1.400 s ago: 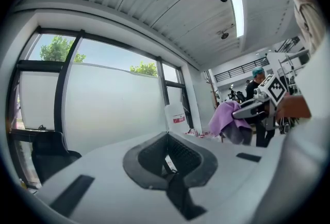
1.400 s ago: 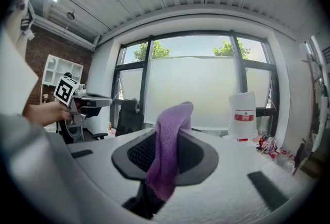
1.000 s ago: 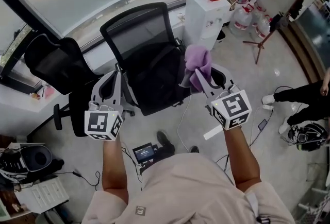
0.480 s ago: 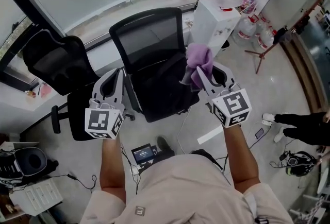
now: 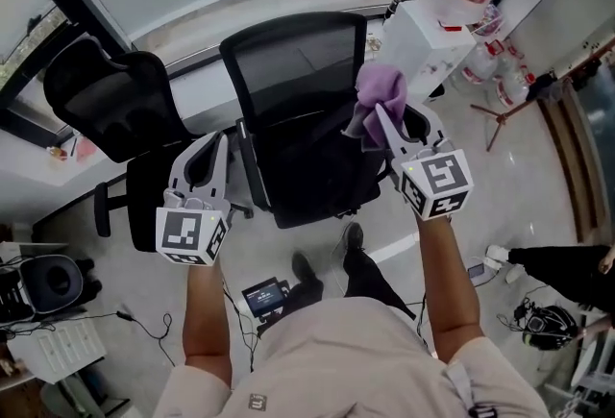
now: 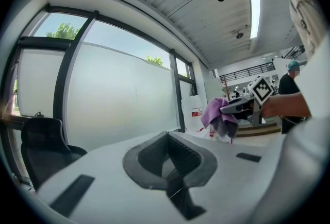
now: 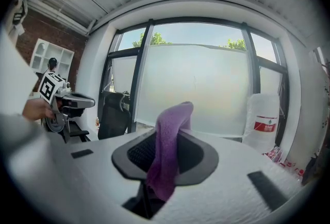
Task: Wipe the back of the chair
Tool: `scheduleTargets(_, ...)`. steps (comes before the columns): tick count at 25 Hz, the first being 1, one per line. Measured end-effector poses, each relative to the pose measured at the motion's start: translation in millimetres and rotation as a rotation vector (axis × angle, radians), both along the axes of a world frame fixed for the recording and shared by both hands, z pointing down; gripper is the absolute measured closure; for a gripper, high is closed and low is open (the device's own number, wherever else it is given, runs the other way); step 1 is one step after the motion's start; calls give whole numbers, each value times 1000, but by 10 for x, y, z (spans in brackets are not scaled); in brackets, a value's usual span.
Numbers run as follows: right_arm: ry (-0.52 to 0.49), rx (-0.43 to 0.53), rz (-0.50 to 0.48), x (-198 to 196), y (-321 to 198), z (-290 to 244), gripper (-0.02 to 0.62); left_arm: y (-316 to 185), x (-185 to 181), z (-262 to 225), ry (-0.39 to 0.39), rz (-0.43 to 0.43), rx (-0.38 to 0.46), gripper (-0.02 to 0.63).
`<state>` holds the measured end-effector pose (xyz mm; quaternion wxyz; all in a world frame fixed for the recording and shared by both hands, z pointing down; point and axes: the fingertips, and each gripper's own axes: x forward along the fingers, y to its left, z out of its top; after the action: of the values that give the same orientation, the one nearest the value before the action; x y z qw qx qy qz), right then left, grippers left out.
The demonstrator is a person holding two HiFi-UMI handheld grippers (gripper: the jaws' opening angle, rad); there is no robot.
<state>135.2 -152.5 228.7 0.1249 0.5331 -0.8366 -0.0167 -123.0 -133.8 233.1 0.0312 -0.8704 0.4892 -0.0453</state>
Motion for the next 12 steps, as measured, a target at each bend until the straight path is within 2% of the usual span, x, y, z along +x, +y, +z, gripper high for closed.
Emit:
scheduleTargets(7, 5, -16, -50, -150, -869, 329, 517, -304, -90, 244, -27, -79, -45, 598)
scheduleTargets(12, 19, -26, -92, -402, -1518, 718, 517, -497, -142, 487, -49, -135, -91, 597)
